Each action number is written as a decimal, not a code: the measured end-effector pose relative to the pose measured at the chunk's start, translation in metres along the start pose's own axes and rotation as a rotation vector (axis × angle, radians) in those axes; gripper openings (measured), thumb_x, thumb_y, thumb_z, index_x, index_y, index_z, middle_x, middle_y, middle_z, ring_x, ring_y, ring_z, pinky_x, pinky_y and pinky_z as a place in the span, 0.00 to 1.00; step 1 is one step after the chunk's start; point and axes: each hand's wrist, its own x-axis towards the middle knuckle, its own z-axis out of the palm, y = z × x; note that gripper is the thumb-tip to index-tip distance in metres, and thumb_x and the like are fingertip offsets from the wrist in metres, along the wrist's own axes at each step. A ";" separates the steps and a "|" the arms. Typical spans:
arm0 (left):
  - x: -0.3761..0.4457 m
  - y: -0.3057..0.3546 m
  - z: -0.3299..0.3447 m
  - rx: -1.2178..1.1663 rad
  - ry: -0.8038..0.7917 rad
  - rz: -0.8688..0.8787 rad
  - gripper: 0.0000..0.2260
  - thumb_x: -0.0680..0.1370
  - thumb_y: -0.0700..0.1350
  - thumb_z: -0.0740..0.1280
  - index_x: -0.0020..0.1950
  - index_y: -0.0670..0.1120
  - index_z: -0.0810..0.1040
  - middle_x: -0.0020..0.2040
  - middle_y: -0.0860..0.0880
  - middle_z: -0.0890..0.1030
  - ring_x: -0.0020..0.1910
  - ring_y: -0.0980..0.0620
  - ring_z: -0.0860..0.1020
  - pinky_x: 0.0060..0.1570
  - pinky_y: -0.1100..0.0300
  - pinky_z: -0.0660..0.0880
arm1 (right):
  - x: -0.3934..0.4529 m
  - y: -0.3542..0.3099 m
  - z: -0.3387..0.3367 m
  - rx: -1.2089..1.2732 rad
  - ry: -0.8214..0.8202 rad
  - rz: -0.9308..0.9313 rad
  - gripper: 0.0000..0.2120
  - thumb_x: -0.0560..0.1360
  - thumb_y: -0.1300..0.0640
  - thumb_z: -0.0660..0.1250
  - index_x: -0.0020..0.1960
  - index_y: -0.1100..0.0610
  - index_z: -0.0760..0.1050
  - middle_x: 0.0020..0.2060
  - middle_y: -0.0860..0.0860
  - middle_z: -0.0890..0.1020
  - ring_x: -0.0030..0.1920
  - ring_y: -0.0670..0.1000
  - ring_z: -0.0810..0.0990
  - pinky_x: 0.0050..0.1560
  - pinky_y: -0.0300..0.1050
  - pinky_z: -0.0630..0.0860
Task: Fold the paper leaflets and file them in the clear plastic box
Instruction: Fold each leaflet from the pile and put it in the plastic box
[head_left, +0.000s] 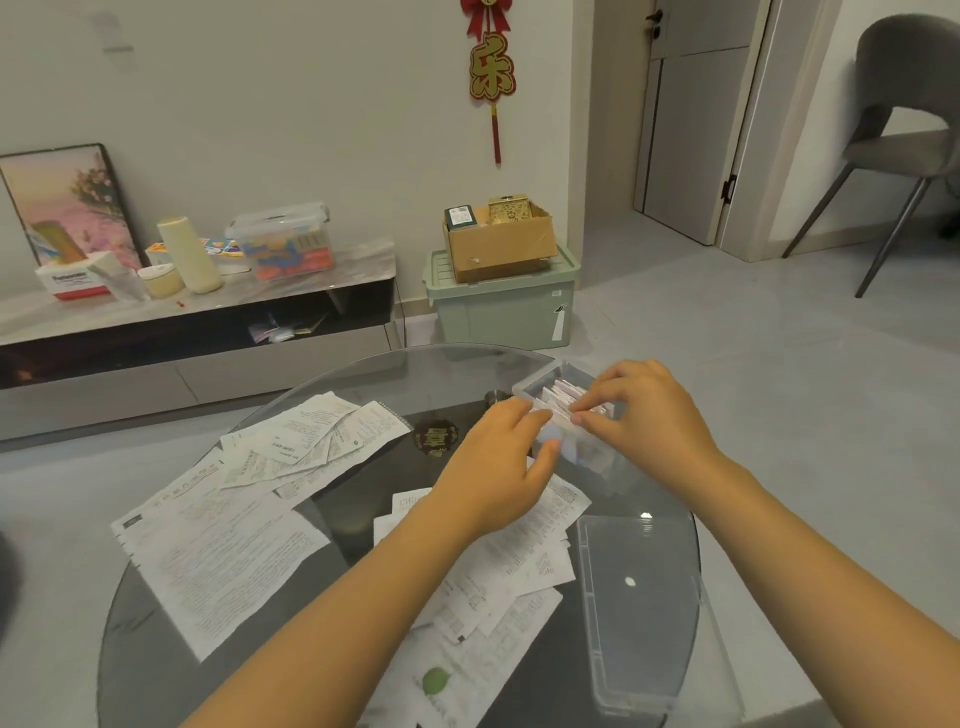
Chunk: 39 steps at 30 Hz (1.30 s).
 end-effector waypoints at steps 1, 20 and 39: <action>-0.011 0.001 -0.003 0.009 -0.008 -0.028 0.20 0.82 0.52 0.53 0.74 0.49 0.63 0.75 0.51 0.62 0.73 0.54 0.57 0.71 0.60 0.55 | -0.006 -0.006 0.000 0.028 -0.017 -0.016 0.05 0.72 0.51 0.71 0.46 0.48 0.83 0.47 0.43 0.76 0.54 0.46 0.70 0.49 0.41 0.69; -0.115 -0.021 0.008 0.263 -0.348 -0.212 0.33 0.77 0.63 0.59 0.76 0.50 0.55 0.77 0.49 0.56 0.74 0.48 0.56 0.72 0.50 0.55 | -0.071 -0.038 0.045 -0.212 -0.648 -0.184 0.21 0.71 0.45 0.69 0.63 0.44 0.74 0.59 0.42 0.77 0.58 0.46 0.74 0.56 0.45 0.74; -0.124 -0.025 -0.014 0.177 0.416 -0.074 0.23 0.73 0.46 0.72 0.67 0.48 0.72 0.61 0.49 0.74 0.60 0.50 0.72 0.59 0.55 0.71 | -0.071 -0.051 0.056 0.310 -0.505 0.091 0.12 0.78 0.55 0.62 0.59 0.52 0.79 0.52 0.47 0.82 0.52 0.49 0.80 0.54 0.45 0.75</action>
